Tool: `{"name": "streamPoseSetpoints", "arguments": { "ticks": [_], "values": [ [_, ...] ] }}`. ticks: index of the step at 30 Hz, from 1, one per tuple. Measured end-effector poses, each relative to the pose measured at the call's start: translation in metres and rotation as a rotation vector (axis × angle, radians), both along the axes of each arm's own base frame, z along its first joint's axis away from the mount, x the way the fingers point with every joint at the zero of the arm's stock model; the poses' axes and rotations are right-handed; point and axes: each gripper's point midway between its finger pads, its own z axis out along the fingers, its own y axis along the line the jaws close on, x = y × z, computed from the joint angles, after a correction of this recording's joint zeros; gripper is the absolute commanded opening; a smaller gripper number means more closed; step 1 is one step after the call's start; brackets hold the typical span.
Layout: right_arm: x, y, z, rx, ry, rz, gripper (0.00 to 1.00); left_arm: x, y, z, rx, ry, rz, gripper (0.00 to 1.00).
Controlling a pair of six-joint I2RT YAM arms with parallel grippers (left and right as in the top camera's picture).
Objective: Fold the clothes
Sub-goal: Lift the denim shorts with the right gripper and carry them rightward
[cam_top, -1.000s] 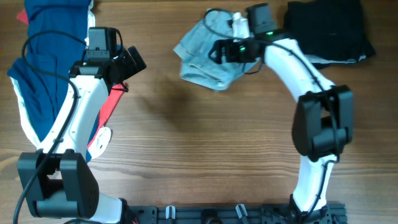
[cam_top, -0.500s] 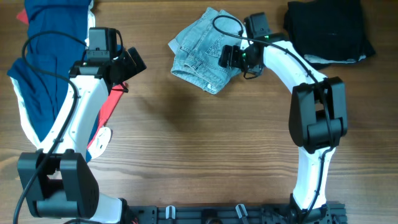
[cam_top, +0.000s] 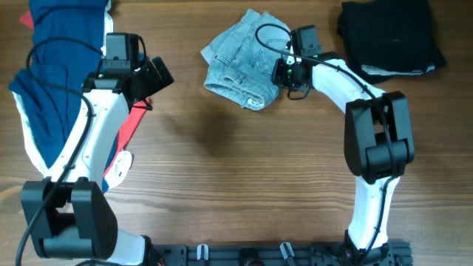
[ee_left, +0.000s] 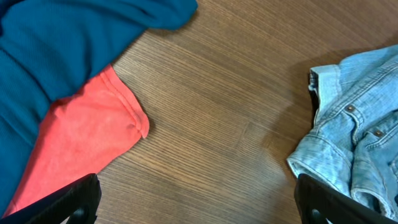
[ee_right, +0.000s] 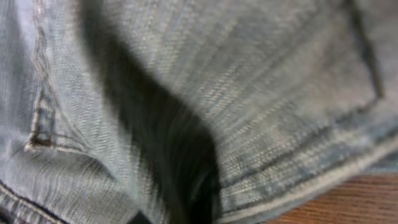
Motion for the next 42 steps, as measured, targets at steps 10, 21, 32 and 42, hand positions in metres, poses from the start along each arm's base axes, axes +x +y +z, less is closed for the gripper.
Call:
{"name": "streamPoseSetpoints", "arguments": {
  "ticks": [10,21,32,42],
  "values": [
    [0.035,-0.083,0.005,-0.232,-0.207,0.234,0.58,-0.001,0.001,0.0,0.003,0.003,0.002,1.0],
    [0.013,-0.137,0.016,0.051,-0.093,0.142,0.9,-0.001,0.0,-0.001,0.003,0.006,0.001,1.0],
    [-0.037,-0.085,0.017,0.298,0.206,-0.013,0.91,-0.007,0.001,-0.004,0.004,0.033,0.002,1.0],
    [-0.002,-0.017,0.003,0.23,-0.008,-0.109,0.08,-0.009,0.001,-0.005,0.004,0.042,0.001,1.0]
  ]
}}
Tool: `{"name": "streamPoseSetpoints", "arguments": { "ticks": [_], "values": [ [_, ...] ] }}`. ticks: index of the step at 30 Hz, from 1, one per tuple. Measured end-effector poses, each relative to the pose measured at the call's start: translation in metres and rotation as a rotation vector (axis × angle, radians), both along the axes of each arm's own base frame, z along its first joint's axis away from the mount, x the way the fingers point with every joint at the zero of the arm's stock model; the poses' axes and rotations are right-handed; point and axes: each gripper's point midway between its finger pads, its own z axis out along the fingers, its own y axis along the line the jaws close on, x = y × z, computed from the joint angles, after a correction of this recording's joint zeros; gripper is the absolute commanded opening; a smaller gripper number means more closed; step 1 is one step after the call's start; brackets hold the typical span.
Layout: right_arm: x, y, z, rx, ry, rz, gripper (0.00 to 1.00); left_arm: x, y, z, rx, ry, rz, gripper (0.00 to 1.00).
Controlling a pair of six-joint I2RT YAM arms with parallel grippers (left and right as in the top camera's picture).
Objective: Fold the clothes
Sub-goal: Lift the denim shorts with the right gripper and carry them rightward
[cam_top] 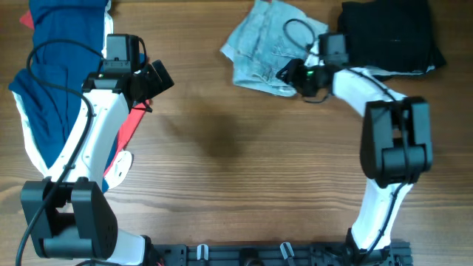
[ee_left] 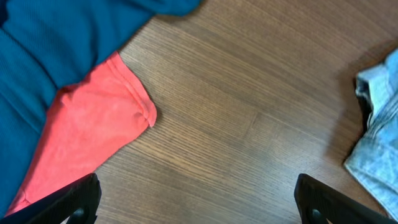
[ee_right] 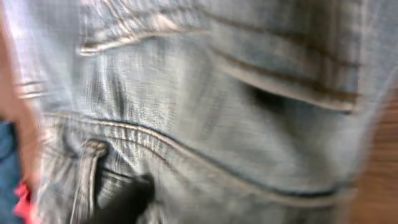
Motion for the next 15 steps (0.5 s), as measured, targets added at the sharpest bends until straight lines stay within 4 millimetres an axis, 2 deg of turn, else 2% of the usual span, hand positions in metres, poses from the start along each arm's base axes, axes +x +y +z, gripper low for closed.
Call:
{"name": "streamPoseSetpoints", "arguments": {
  "ticks": [1,7,15],
  "values": [
    [0.001,0.002,-0.003,-0.006,-0.002,-0.009,0.04,-0.001,0.0,0.0,0.0,0.004,0.0,1.0],
    [0.012,0.006,-0.005,0.005,-0.033,-0.035,0.04,-0.004,0.0,-0.002,0.001,0.019,0.0,1.0],
    [0.009,-0.007,-0.001,-0.025,-0.029,-0.004,0.04,-0.004,0.0,-0.002,0.001,0.019,0.0,1.0]
  ]
}}
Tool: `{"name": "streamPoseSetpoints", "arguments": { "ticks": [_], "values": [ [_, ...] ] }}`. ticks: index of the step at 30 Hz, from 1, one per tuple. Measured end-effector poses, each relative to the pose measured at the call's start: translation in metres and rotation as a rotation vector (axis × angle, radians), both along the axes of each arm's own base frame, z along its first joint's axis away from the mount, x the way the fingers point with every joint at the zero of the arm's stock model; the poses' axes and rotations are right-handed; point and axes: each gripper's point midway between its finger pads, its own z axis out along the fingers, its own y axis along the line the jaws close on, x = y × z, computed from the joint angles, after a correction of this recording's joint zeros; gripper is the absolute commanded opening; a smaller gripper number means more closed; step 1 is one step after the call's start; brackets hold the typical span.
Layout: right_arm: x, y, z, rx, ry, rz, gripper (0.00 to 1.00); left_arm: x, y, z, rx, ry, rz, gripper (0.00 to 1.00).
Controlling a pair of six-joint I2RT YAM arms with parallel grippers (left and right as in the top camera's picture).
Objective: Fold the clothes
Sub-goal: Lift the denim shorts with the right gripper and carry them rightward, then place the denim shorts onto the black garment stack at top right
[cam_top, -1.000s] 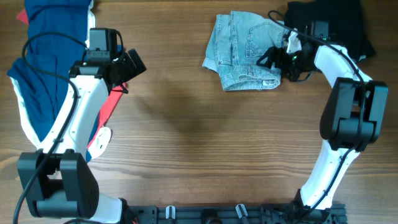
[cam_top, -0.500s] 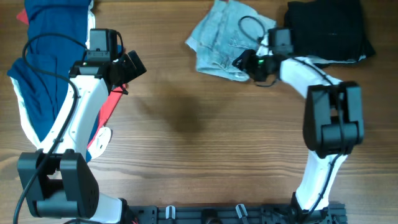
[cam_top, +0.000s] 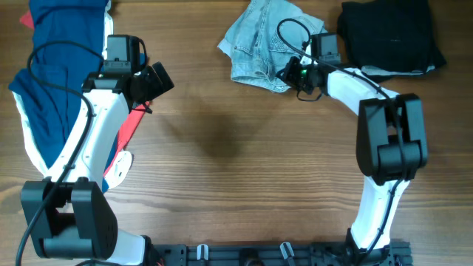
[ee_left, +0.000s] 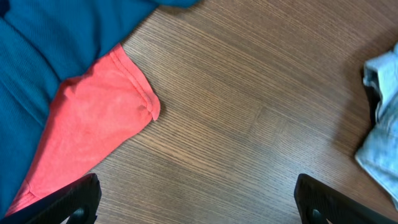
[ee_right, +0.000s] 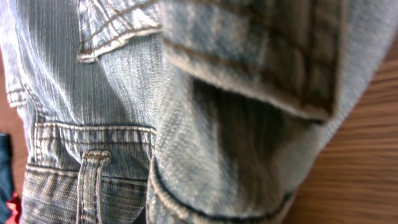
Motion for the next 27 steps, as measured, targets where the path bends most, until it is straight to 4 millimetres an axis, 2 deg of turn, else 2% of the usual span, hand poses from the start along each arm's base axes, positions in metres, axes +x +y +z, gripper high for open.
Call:
{"name": "streamPoseSetpoints", "arguments": {
  "ticks": [2,4,5,6,8,10,15,19,24,27],
  "values": [
    [-0.004,-0.015,0.003,-0.022,0.01,0.002,0.04,0.0,0.0,0.0,0.0,0.0,0.0,1.0],
    [-0.009,-0.043,0.008,-0.059,0.016,-0.012,0.04,0.0,0.0,0.0,0.0,0.0,0.0,1.0],
    [-0.009,-0.046,0.009,-0.073,0.009,0.002,0.04,0.0,0.0,0.0,0.0,0.0,0.0,1.0],
    [-0.012,-0.073,0.017,-0.104,0.008,-0.037,0.04,0.0,0.0,0.0,0.0,0.0,0.0,0.99],
    [-0.014,-0.089,0.026,-0.135,-0.008,-0.045,0.04,0.0,0.0,0.0,0.0,-0.001,0.0,1.0],
    [-0.015,-0.098,0.044,-0.172,-0.051,-0.033,0.04,0.0,0.0,0.0,0.0,0.0,0.0,1.0],
    [-0.011,-0.095,0.089,-0.229,-0.186,0.046,0.04,0.0,0.0,0.0,0.0,0.0,0.0,1.0],
    [-0.011,-0.093,0.107,-0.262,-0.244,0.102,0.05,0.0,0.0,0.0,0.0,0.0,0.0,1.0],
    [-0.008,-0.088,0.121,-0.278,-0.29,0.183,0.04,0.0,0.0,0.0,0.0,0.0,0.0,1.0],
    [-0.003,-0.082,0.138,-0.278,-0.339,0.25,0.04,0.0,0.0,0.0,0.0,0.0,0.0,1.0]
  ]
}}
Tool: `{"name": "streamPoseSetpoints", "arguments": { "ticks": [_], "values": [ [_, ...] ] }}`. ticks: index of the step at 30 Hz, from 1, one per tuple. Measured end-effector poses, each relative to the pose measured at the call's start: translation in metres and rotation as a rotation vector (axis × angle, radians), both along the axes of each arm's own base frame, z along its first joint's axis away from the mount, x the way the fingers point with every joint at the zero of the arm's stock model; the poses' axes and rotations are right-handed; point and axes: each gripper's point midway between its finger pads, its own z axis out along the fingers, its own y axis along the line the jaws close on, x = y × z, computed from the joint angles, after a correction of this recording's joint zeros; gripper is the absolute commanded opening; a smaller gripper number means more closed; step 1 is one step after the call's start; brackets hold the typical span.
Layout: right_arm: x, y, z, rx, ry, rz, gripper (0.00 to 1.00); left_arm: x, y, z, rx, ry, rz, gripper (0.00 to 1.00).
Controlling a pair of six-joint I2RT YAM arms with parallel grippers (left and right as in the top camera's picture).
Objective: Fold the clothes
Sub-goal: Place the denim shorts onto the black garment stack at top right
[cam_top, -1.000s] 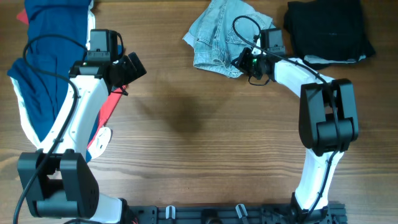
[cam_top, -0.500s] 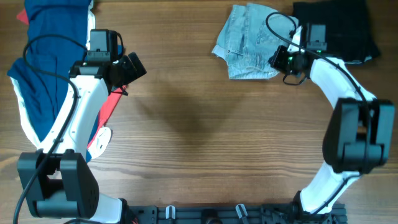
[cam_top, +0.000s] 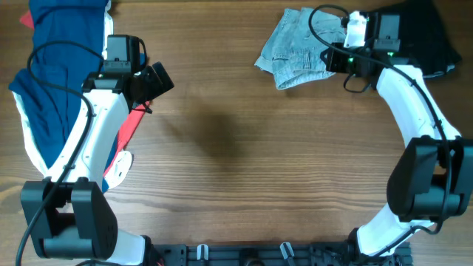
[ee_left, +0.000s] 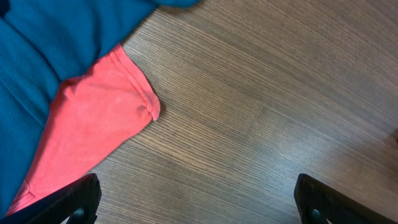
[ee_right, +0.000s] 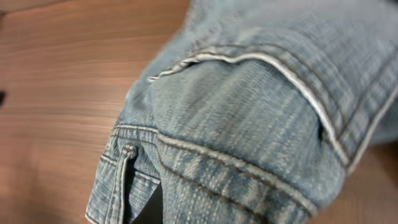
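A crumpled pair of light-blue denim shorts (cam_top: 295, 46) lies at the back of the table, right of centre. My right gripper (cam_top: 336, 59) is at the shorts' right edge and shut on them. In the right wrist view the denim (ee_right: 249, 124) fills the frame and hides the fingers. My left gripper (cam_top: 157, 77) hovers over bare wood at the left; its wide-apart jaws (ee_left: 199, 202) hold nothing. A red cloth (ee_left: 93, 124) and a blue garment (cam_top: 52, 81) lie beside it.
A pile of black clothes (cam_top: 425, 33) sits in the back right corner, just behind the right wrist. The blue garment (ee_left: 50, 31) with white trim (cam_top: 118, 166) covers the table's left side. Wooden tabletop (cam_top: 236, 162) fills the middle and front.
The right gripper has moved right, toward the black pile, with the denim shorts in it. The shorts are gone from the left wrist view. The left arm is unchanged.
The shorts lay at the back centre with the right gripper at their right edge. They then stood further back and right, held by that gripper, and now lie close to the black pile. The left gripper stayed open by the red cloth throughout.
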Motion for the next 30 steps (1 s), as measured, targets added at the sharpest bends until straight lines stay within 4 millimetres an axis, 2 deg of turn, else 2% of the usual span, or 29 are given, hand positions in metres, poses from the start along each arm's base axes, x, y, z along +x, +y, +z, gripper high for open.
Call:
{"name": "streamPoseSetpoints", "arguments": {
  "ticks": [5,9,12,14,16,19,25,28,30],
  "values": [
    [0.009,0.017,0.037,-0.002,-0.081,0.108,0.04,0.0,0.0,0.0,0.0,0.0,0.0,1.0],
    [0.012,0.033,0.055,-0.023,-0.129,0.174,0.04,0.0,0.0,0.0,0.0,0.0,0.0,1.0],
    [0.016,0.035,0.068,-0.034,-0.166,0.188,0.04,0.0,0.0,0.0,0.0,0.0,0.0,1.0],
    [0.021,0.029,0.078,-0.046,-0.195,0.183,0.04,0.0,0.0,0.0,0.0,0.0,0.0,1.0],
    [0.028,0.016,0.087,-0.057,-0.231,0.164,0.04,0.0,0.0,0.0,0.0,0.0,0.0,1.0],
    [0.037,-0.016,0.096,-0.085,-0.277,0.118,0.04,0.0,0.0,0.0,0.0,0.0,0.0,1.0],
    [0.039,-0.096,0.1,-0.192,-0.326,0.045,0.04,0.0,0.0,0.0,0.0,0.0,0.0,1.0],
    [0.037,-0.115,0.101,-0.249,-0.348,0.062,0.04,0.0,0.0,0.0,0.0,0.0,0.0,1.0],
    [0.037,-0.117,0.104,-0.261,-0.368,0.083,0.04,0.0,0.0,0.0,0.0,0.0,0.0,1.0]
  ]
}}
